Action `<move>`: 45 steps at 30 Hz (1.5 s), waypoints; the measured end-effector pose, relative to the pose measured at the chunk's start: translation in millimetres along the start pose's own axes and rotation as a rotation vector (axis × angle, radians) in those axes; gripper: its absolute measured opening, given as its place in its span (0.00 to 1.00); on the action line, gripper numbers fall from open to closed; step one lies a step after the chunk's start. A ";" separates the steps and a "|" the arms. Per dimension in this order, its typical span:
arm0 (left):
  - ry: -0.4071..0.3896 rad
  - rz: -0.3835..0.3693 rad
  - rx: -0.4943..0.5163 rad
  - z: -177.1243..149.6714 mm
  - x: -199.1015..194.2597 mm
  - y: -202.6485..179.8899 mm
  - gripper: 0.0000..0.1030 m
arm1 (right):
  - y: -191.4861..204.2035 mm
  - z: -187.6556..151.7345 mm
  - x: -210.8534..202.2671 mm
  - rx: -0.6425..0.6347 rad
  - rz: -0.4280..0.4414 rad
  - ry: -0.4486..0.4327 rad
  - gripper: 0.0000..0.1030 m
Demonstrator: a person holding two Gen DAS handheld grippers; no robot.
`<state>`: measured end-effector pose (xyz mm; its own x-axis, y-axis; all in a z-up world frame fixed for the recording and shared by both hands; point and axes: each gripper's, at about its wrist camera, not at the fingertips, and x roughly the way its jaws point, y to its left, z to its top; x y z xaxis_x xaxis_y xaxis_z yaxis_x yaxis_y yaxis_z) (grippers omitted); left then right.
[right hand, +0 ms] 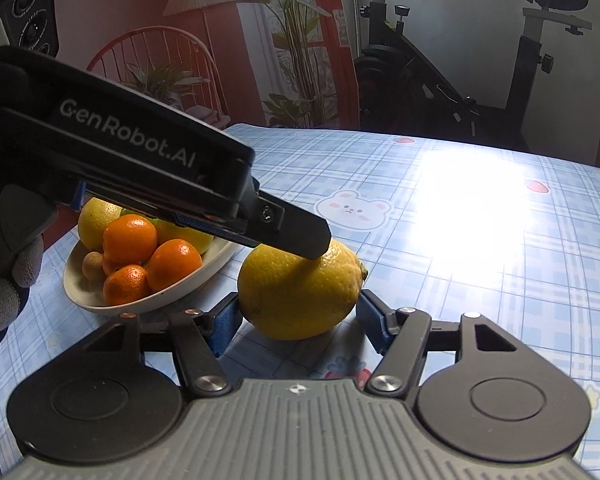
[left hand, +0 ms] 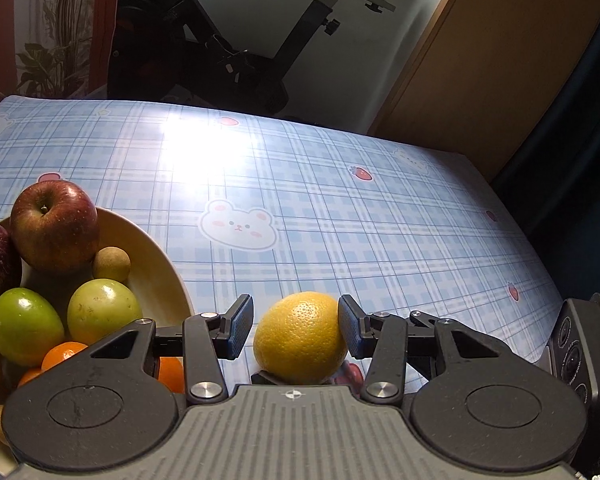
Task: Organize fruits
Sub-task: 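Grasp the yellow lemon with the right tool while the left tool grasps the large yellow orange, then lower the lemon and yellow orange onto the plate and open both tools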
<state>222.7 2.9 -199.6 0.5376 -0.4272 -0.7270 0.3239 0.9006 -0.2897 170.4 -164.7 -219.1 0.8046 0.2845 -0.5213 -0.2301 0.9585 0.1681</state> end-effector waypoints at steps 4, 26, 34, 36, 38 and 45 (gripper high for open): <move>0.004 -0.009 0.012 -2.5 0.9 -2.3 0.46 | -1.2 0.4 0.1 -0.002 0.001 0.001 0.63; 0.004 -0.017 0.003 -4.8 -9.5 0.7 0.45 | 4.4 7.9 -1.6 -0.045 0.023 0.001 0.62; -0.092 -0.042 -0.099 13.4 -51.1 35.8 0.44 | 36.1 48.7 2.2 -0.127 0.072 -0.044 0.62; -0.115 -0.023 -0.091 19.2 -64.3 42.5 0.44 | 47.0 58.8 6.5 -0.143 0.091 -0.052 0.62; -0.127 -0.001 -0.085 23.1 -75.0 49.2 0.43 | 58.4 67.4 12.4 -0.157 0.116 -0.053 0.62; -0.129 0.078 -0.085 26.5 -88.8 75.1 0.41 | 99.0 81.2 47.6 -0.249 0.160 -0.007 0.62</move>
<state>219.9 106.3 -140.3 0.6559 -0.3578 -0.6647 0.2137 0.9325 -0.2912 230.4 -57.5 -159.4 0.7504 0.4332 -0.4992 -0.4813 0.8758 0.0366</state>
